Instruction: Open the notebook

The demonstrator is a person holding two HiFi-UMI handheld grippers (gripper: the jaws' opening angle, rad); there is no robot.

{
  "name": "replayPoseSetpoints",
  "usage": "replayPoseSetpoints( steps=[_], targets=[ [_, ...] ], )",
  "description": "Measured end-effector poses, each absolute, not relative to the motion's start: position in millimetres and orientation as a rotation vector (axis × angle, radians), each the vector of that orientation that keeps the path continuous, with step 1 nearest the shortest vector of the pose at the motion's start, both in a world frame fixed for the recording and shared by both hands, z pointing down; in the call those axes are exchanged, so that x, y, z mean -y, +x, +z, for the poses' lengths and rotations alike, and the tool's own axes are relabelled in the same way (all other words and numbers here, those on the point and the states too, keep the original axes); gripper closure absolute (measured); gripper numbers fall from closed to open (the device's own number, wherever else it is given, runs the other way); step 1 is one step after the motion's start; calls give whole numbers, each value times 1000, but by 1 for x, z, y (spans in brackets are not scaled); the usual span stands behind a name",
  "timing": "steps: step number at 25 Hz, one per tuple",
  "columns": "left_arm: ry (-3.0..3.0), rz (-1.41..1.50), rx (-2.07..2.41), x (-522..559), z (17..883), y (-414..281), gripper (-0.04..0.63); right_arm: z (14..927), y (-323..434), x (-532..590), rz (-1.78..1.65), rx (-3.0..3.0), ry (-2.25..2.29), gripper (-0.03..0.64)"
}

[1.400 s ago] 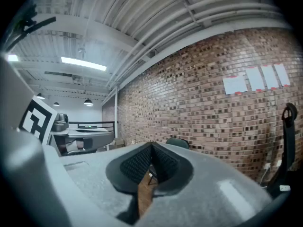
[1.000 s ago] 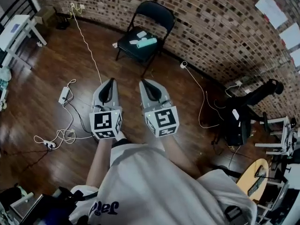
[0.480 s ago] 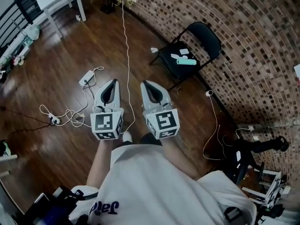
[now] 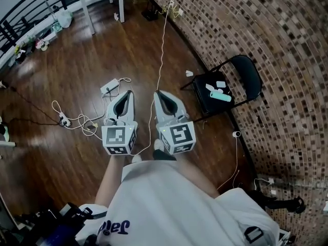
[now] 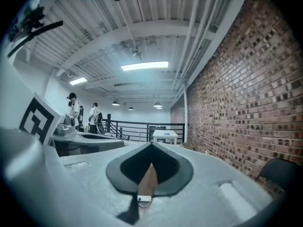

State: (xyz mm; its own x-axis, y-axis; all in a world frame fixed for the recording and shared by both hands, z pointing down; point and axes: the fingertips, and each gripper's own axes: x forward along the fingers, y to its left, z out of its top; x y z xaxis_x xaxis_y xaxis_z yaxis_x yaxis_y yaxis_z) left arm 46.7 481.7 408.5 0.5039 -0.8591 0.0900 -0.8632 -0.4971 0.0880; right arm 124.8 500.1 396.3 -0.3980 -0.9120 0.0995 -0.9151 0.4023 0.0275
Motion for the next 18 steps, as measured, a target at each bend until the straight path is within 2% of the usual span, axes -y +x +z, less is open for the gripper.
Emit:
replayPoseSetpoints(
  steps=[8,18],
  targets=[
    [2572,2,1658,-427,389,87,578,371,162,-437,-28,2665,1549,629],
    [2512,60,1751,-387,395,108,578,384,199,-387,69,2717,1526,629]
  ],
)
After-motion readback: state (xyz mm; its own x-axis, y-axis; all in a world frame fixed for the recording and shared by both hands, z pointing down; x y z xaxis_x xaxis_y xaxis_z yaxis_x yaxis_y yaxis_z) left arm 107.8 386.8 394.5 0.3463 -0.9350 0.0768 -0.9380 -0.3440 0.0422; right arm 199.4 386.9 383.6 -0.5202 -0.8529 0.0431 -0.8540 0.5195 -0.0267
